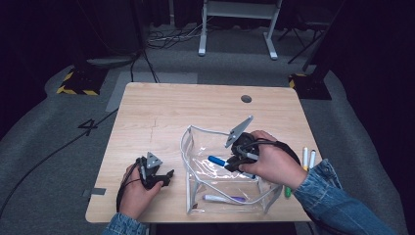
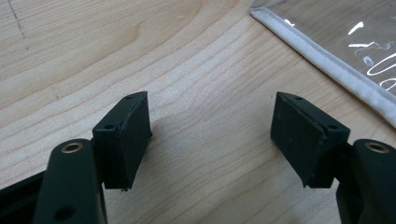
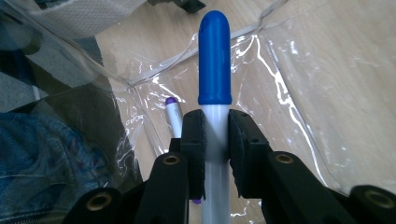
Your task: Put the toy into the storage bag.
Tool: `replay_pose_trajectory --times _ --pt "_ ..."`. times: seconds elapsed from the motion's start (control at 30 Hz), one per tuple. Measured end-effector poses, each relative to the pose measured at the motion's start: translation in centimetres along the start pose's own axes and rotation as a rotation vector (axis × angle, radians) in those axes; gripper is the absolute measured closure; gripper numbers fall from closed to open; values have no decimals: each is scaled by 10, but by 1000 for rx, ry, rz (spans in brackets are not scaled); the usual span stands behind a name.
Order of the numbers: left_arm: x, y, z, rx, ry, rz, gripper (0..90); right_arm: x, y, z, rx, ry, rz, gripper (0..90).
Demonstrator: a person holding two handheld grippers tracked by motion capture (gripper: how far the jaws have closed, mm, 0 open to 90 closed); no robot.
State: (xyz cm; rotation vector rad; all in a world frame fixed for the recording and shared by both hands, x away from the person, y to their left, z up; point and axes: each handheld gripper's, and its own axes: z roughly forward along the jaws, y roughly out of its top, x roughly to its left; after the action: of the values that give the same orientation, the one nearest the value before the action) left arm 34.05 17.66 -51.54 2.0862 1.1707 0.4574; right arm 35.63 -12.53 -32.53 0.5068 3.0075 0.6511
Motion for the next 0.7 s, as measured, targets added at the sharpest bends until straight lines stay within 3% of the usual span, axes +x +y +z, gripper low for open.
replay_pose_trajectory --times 0.7 --pt "0 0 0 1 0 3 291 10 -1 73 250 75 -87 771"
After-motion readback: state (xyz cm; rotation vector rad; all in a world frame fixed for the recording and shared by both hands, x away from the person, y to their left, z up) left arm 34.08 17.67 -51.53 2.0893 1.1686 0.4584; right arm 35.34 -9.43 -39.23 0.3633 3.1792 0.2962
